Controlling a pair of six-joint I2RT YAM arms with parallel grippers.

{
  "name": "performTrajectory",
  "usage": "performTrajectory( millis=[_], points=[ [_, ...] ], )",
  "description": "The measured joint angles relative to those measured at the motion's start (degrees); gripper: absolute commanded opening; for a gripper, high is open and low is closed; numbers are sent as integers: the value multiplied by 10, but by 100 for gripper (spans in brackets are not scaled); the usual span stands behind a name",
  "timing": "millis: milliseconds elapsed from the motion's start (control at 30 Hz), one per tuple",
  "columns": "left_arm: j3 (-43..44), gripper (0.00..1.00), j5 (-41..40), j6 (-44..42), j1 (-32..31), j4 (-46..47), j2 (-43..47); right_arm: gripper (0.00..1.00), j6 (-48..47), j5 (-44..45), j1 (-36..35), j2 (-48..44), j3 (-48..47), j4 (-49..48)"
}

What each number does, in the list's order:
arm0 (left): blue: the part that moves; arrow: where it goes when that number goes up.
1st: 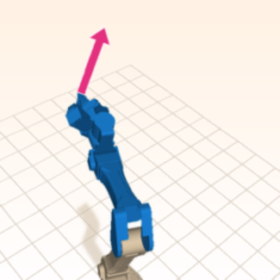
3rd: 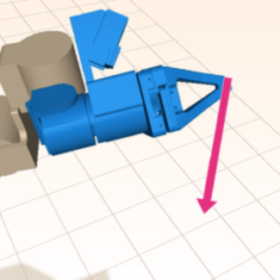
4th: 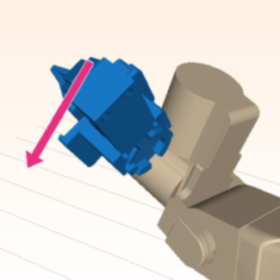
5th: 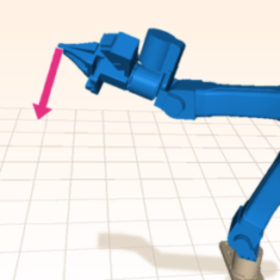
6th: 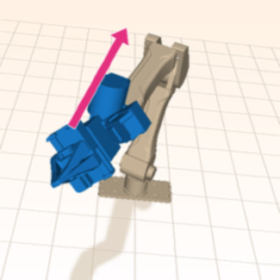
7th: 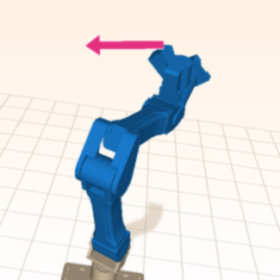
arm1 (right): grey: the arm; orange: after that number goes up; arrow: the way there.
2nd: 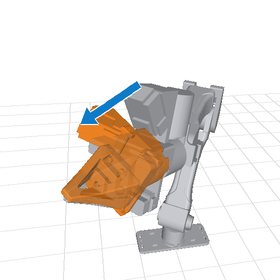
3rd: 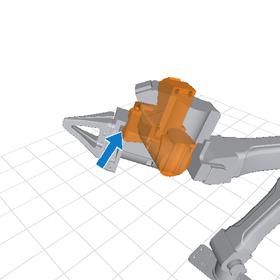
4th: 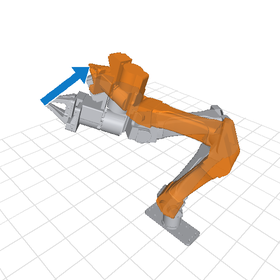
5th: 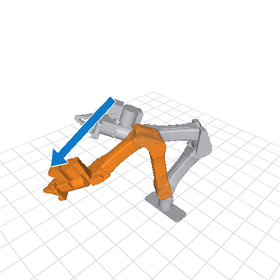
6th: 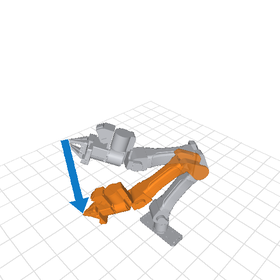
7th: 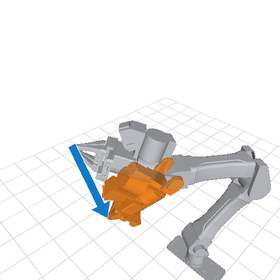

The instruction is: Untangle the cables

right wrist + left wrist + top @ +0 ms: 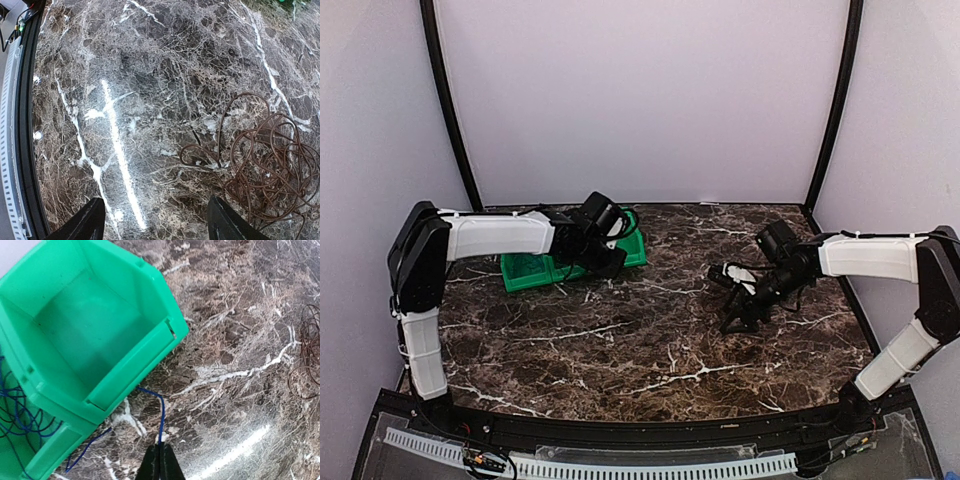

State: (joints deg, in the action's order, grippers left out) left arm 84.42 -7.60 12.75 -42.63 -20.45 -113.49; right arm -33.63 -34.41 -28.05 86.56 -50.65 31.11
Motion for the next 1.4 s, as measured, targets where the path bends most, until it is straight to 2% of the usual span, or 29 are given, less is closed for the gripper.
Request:
performTrajectory(
  millis=[200, 367, 533, 933, 1400],
  points=[
    [49, 0, -33, -35, 12, -25, 47, 72, 0, 0, 0, 1, 0, 2],
    [103, 0, -40, -53, 62, -19, 77, 72, 0, 3, 0, 1, 0, 2],
    [119, 0, -61, -66, 96, 6, 104, 72, 0, 9, 0, 1, 0, 2],
    [81, 0, -86, -62, 107, 70, 115, 72, 0, 13, 0, 1, 0, 2],
    [15, 0, -84, -31, 121, 107, 67, 72, -2, 17, 0, 2, 0, 2]
  ],
)
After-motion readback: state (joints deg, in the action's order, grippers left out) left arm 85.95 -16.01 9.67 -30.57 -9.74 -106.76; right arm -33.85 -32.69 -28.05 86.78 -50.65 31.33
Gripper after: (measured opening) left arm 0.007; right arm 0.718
